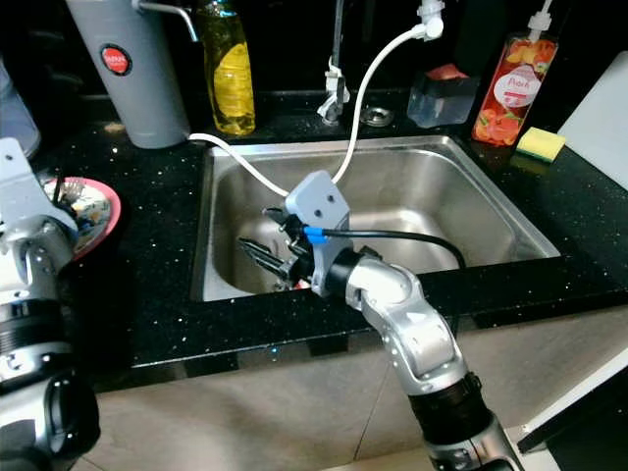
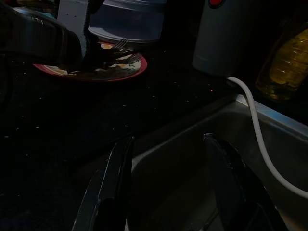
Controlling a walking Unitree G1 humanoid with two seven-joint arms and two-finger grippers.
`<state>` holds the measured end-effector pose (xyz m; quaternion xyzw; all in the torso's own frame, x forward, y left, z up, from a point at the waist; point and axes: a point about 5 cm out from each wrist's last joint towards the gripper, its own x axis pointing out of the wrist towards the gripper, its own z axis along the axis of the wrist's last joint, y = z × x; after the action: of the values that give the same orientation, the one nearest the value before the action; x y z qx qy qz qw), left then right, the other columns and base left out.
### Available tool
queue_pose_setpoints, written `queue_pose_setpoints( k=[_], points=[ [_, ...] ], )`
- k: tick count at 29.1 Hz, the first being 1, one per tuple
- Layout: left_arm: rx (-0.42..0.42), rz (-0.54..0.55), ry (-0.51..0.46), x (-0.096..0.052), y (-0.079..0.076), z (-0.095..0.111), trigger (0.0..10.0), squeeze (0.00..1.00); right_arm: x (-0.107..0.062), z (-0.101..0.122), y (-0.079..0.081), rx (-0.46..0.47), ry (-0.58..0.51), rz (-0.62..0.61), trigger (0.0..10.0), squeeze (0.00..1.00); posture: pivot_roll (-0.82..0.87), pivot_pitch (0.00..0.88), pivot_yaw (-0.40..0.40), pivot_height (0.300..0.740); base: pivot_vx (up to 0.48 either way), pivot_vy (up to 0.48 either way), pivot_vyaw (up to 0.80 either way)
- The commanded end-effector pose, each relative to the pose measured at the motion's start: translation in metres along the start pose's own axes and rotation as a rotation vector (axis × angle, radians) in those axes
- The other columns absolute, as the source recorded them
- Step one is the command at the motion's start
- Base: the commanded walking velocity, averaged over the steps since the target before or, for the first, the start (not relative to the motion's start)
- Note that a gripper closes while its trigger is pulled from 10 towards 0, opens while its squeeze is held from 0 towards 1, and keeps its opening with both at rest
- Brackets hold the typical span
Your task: Kitchen organization
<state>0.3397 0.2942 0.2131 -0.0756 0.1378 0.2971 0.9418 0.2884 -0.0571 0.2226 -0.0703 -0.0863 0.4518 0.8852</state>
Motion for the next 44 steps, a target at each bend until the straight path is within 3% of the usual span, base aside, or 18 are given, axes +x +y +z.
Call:
queue_pose_setpoints(
  k=[1, 7, 12, 13, 14, 16, 17, 19, 22, 23, 26, 29, 33, 36, 40, 42, 44],
  points=[
    [0.025, 0.006, 0.019, 0.002, 0.003, -0.007, 0.0, 0.0, -0.002, 0.0, 0.0, 0.01, 0.003, -0.008, 10.0, 0.0, 0.07, 0.0, -0.003, 0.74, 0.0, 0.0, 0.0],
    [0.015, -0.001, -0.004, 0.0, 0.001, -0.003, 0.0, 0.0, -0.002, 0.0, -0.001, 0.012, 0.003, -0.016, 10.0, 0.0, 0.07, 0.0, -0.008, 0.74, 0.0, 0.0, 0.0],
    [0.042, 0.016, -0.115, -0.004, 0.0, 0.011, 0.0, 0.0, -0.003, 0.0, -0.001, 0.013, 0.003, -0.019, 10.0, 0.0, 0.07, 0.0, -0.009, 0.74, 0.0, 0.0, 0.0],
    [0.055, 0.012, -0.181, -0.008, -0.003, 0.021, 0.0, 0.0, -0.003, 0.0, -0.001, 0.013, 0.003, -0.019, 10.0, 0.0, 0.07, 0.0, -0.009, 0.74, 0.0, 0.0, 0.0],
    [0.068, -0.001, -0.259, -0.013, -0.007, 0.031, 2.8, 0.0, -0.003, 0.0, -0.001, 0.014, 0.002, -0.02, 10.0, 0.0, 0.07, 0.0, -0.009, 0.74, 0.0, 0.0, 0.0],
    [0.074, -0.01, -0.308, -0.016, -0.01, 0.038, 2.8, 0.0, -0.003, 0.0, -0.002, 0.015, 0.002, -0.021, 10.0, 0.0, 0.07, 0.0, -0.009, 0.74, 0.0, 0.0, 0.0],
    [0.11, -0.068, -0.419, -0.026, -0.02, 0.051, 10.0, 0.0, -0.003, 0.0, -0.002, 0.015, 0.001, -0.024, 10.0, 0.0, 0.07, 0.0, -0.011, 0.74, 0.0, 0.0, 0.0],
    [0.128, -0.093, -0.451, -0.029, -0.025, 0.055, 10.0, 0.0, -0.003, 0.0, -0.002, 0.015, 0.001, -0.024, 10.0, 0.0, 0.07, 0.0, -0.011, 0.74, 0.0, 0.0, 0.0],
    [0.175, -0.34, -0.446, -0.042, -0.057, 0.049, 10.0, 0.0, -0.003, 0.001, -0.003, 0.013, 0.002, -0.025, 10.0, 0.0, 0.07, 0.0, -0.012, 0.74, 0.0, 0.0, 0.0],
    [0.192, -0.459, -0.412, -0.05, -0.072, 0.041, 10.0, 0.0, -0.003, 0.001, -0.003, 0.011, 0.003, -0.026, 10.0, 0.0, 0.07, 0.0, -0.013, 0.74, 0.0, 0.0, 0.0],
    [0.142, -0.693, -0.306, -0.066, -0.096, 0.028, 10.0, 0.0, -0.003, 0.003, -0.004, 0.009, -0.001, -0.029, 10.0, 0.0, 0.07, 0.0, -0.015, 0.74, 0.0, 0.0, 0.0],
    [0.149, -0.836, -0.221, -0.075, -0.111, 0.02, 10.0, 0.0, -0.003, 0.005, -0.006, 0.011, -0.012, -0.033, 10.0, 0.0, 0.07, 0.0, -0.013, 0.74, 0.0, 0.0, 0.0],
    [0.245, -0.91, -0.168, -0.074, -0.121, 0.01, 10.0, 0.0, -0.003, 0.009, -0.01, 0.012, -0.026, -0.063, 10.0, 0.0, 0.06, 0.0, -0.011, 0.74, 0.0, 0.0, 0.0],
    [0.241, -0.968, -0.117, -0.072, -0.131, 0.006, 10.0, 0.0, -0.004, -0.002, -0.033, 0.01, 0.077, -0.245, 10.0, 0.0, 0.06, 0.0, -0.009, 0.74, 0.0, 0.0, 0.0],
    [0.376, -1.031, -0.083, -0.072, -0.152, 0.003, 10.0, 0.0, -0.022, -0.021, -0.076, 0.048, 0.197, -0.563, 10.0, 0.0, 0.05, 0.0, -0.004, 0.74, 0.0, 0.0, 0.0],
    [0.391, -1.051, -0.072, -0.073, -0.157, 0.001, 10.0, 0.0, -0.024, -0.021, -0.077, 0.056, 0.196, -0.568, 10.0, 0.0, 0.05, 0.0, -0.004, 0.74, 0.0, 0.0, 0.0],
    [0.47, -1.068, -0.076, -0.072, -0.168, -0.007, 10.0, 0.0, -0.026, -0.021, -0.077, 0.055, 0.194, -0.57, 10.0, 0.0, 0.02, 0.0, 0.011, 0.74, 0.0, 0.0, 0.0]
  ],
)
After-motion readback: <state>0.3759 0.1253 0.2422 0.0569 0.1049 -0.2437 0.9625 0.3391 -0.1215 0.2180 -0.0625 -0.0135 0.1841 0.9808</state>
